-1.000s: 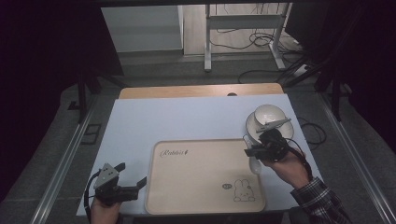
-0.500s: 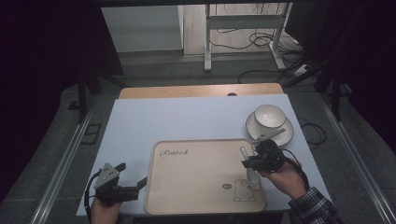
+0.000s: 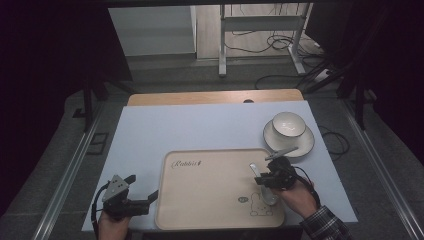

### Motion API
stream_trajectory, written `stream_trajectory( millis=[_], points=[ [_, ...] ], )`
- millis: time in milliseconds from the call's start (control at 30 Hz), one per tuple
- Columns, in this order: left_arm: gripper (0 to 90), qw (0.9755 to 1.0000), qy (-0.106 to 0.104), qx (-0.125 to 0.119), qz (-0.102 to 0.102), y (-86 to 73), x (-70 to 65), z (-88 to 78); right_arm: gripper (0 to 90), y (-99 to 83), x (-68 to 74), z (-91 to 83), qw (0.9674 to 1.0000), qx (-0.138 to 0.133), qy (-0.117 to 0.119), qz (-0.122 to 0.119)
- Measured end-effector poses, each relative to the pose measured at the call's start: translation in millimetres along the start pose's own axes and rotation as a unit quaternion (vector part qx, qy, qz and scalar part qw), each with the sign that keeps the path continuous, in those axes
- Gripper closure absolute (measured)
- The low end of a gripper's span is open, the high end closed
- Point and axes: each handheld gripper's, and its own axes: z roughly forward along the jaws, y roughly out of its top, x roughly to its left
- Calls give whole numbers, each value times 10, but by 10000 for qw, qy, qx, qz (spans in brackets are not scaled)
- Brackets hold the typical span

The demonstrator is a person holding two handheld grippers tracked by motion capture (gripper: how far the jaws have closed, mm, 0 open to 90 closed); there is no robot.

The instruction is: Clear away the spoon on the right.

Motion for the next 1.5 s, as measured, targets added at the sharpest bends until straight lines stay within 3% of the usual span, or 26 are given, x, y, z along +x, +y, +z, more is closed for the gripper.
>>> stream_trajectory(
  millis=[233, 300, 400, 467, 533, 600, 633, 833, 1133, 1500],
  points=[
    [11, 10000, 2, 4, -6, -1, 1, -1, 722, -51, -20, 106, 10000, 41, 1, -18],
    [11, 10000, 5, 3, -6, -1, 1, 0, 669, -59, -25, 89, 10000, -48, -35, -50],
    [11, 10000, 7, 0, -8, 0, 1, -1, 672, -58, -17, 52, 9998, -117, -114, -121],
    [11, 10000, 10, 0, -5, 0, 1, -2, 708, -56, 21, 13, 9993, -190, -156, -265],
    [11, 10000, 10, -1, 0, 0, -1, -1, 817, -57, 88, 2, 9985, -273, -184, -443],
    [11, 10000, 12, 5, 5, 1, -2, -2, 845, -60, 112, 13, 9981, -286, -166, -512],
    [11, 10000, 8, -1, 6, 2, -2, -4, 896, -70, 157, 57, 9973, -253, -180, -662],
    [11, 10000, -2, 4, 23, 5, -6, -3, 900, -100, 183, 150, 9963, -238, -171, -810],
    [12, 10000, -10, 36, 66, 6, -17, 7, 900, -95, 138, 222, 9966, -200, -258, -761],
    [12, 9999, -22, 65, 98, 7, -21, 12, 900, -107, -32, 196, 9976, -321, -374, -481]
  ],
)
